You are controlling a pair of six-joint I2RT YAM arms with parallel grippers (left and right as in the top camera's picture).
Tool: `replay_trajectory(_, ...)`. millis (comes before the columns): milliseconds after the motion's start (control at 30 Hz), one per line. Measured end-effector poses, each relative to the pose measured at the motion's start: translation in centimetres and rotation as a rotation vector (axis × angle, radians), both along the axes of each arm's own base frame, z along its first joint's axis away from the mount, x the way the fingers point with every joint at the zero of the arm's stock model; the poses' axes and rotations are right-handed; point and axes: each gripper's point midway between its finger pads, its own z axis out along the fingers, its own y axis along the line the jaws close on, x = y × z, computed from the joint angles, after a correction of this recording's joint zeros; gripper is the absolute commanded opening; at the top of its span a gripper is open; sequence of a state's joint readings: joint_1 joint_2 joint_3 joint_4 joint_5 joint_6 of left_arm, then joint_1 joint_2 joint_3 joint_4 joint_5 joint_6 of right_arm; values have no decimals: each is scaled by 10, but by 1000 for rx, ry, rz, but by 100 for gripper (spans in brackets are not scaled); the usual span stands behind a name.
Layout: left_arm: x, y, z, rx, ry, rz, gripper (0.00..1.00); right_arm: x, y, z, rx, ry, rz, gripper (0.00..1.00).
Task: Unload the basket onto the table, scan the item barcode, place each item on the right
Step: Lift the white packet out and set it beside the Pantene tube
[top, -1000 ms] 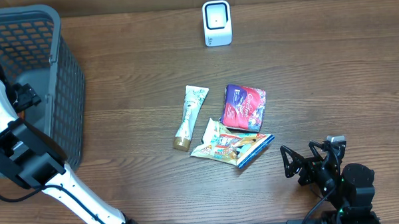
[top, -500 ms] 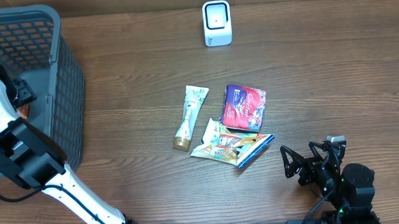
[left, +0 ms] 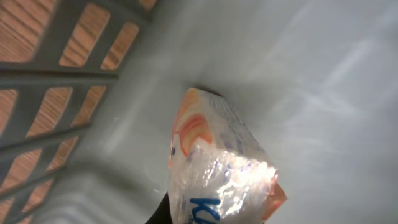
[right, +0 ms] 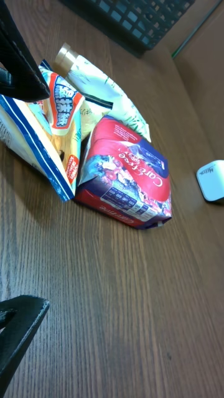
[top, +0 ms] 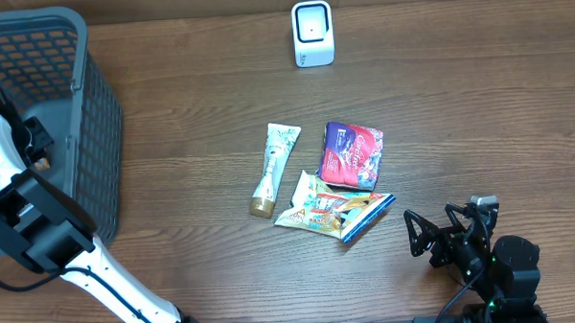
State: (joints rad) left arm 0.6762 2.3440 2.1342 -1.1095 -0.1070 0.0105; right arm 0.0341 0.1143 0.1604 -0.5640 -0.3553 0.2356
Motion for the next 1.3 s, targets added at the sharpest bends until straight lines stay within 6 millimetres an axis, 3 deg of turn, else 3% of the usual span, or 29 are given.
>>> replay_trajectory(100, 15, -9, 38, -20, -127, -15, 4, 0, 0, 0, 0, 0, 0, 100)
replay_trajectory(200, 29, -26, 114, -26, -328, -42, 4, 0, 0, 0, 0, 1, 0, 100)
replay_trajectory(233, 29, -41, 158, -34, -433, -49, 4, 0, 0, 0, 0, 0, 0, 100)
replay_trajectory(300, 25, -62, 205, -54, -546, -68, 4, 0, 0, 0, 0, 1, 0, 100)
replay_trajectory(367, 17, -98, 260, -110, -683, -126, 4, 0, 0, 0, 0, 1, 0, 100)
replay_trajectory(400, 12, -123, 284, -159, -743, -174, 4, 0, 0, 0, 0, 1, 0, 100)
replay_trajectory(433, 9, -163, 307, -238, -797, -250, 4, 0, 0, 0, 0, 1, 0, 100)
replay_trajectory(533, 12, -242, 318, -403, -798, -415, 4, 0, 0, 0, 0, 1, 1, 100)
replay_trajectory(567, 15, -283, 317, -468, -774, -507, 4, 0, 0, 0, 0, 1, 0, 100)
replay_trajectory(600, 17, -311, 314, -507, -751, -568, 4, 0, 0, 0, 0, 1, 0, 100)
replay_trajectory(667, 15, -396, 305, -603, -677, -760, 4, 0, 0, 0, 0, 2, 0, 100)
replay_trajectory(700, 13, -419, 300, -621, -648, -806, 4, 0, 0, 0, 0, 1, 1, 100)
replay_trajectory(733, 7, -460, 286, -638, -583, -893, 4, 0, 0, 0, 0, 1, 0, 100)
replay_trajectory(767, 4, -481, 277, -642, -542, -931, 4, 0, 0, 0, 0, 2, 0, 100)
replay_trajectory(833, -5, -533, 237, -611, -388, -1017, 4, 0, 0, 0, 0, 0, 0, 100)
replay_trajectory(933, -10, -560, 183, -519, -204, -1018, 4, 0, 0, 0, 0, 1, -1, 100)
replay_trajectory(967, -12, -567, 155, -463, -115, -1007, 4, 0, 0, 0, 0, 1, 0, 100)
replay_trajectory(1067, -21, -563, 91, -297, 108, -955, 4, 0, 0, 0, 0, 2, 0, 100)
replay_trajectory(1200, -35, -548, 56, -218, 282, -912, 5, 0, 0, 0, 0, 1, 0, 100)
replay_trajectory(1267, -44, -545, 45, -226, 352, -901, 16, 0, 0, 0, 0, 2, 0, 100)
replay_trajectory(1300, -47, -545, 39, -232, 382, -894, 29, 0, 0, 0, 0, 2, 0, 100)
